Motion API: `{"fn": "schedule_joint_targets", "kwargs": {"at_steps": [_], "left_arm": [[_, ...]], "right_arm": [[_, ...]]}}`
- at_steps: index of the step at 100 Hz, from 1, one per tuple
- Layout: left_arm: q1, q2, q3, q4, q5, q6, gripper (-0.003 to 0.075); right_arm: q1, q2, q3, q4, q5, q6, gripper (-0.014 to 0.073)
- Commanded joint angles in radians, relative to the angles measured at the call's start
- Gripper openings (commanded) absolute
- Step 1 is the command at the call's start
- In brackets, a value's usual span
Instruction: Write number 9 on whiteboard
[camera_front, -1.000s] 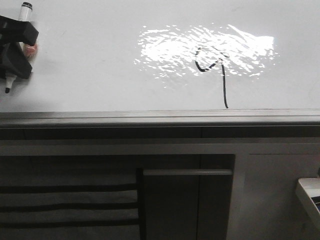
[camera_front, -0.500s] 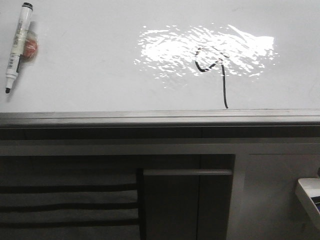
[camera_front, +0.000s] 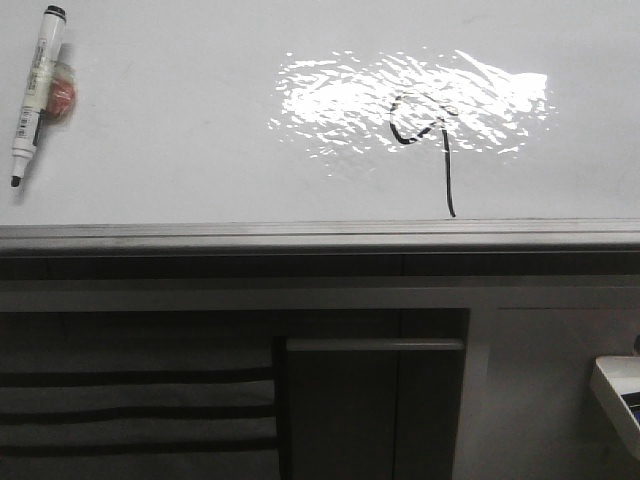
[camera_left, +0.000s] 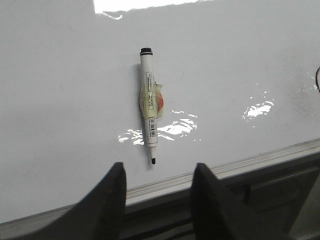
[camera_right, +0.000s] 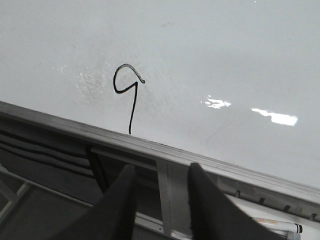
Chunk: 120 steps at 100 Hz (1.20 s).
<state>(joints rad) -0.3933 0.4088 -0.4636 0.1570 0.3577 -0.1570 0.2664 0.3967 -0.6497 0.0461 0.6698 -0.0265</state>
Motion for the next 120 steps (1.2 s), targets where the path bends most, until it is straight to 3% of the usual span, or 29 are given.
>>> {"fn": "schedule_joint_targets", "kwargs": {"at_steps": [1,9,69,83,104,120], "left_arm": [[-0.010,-0.030,0.020,0.014,-0.165,-0.002,0.0094],[-0.010,-0.038,0.039,0.007,-0.186,-0.002,-0.0022],[-0.010,-0.057,0.063,0.005,-0.186,-0.002,-0.0020],[0.084,-0.149,0.145,0.020,-0.229,-0.002,-0.0020],[0.248,-0.335,0.316,-0.125,-0.264,-0.009,-0.0020],[0.290,-0.429,0.450,-0.125,-0.416,-0.009,-0.0020]], "right_arm": [[-0.003,-0.026,0.029,-0.012,-0.144,0.001,0.0022],[-0.003,-0.035,0.062,-0.012,-0.169,0.001,-0.0072],[-0.003,-0.035,0.097,-0.012,-0.163,0.001,-0.0072],[-0.003,-0.035,0.097,-0.012,-0.163,0.001,-0.0072],[-0.003,-0.035,0.097,-0.012,-0.163,0.001,-0.0072],[-0.003,-0.035,0.097,-0.012,-0.163,0.001,-0.0072]]}}
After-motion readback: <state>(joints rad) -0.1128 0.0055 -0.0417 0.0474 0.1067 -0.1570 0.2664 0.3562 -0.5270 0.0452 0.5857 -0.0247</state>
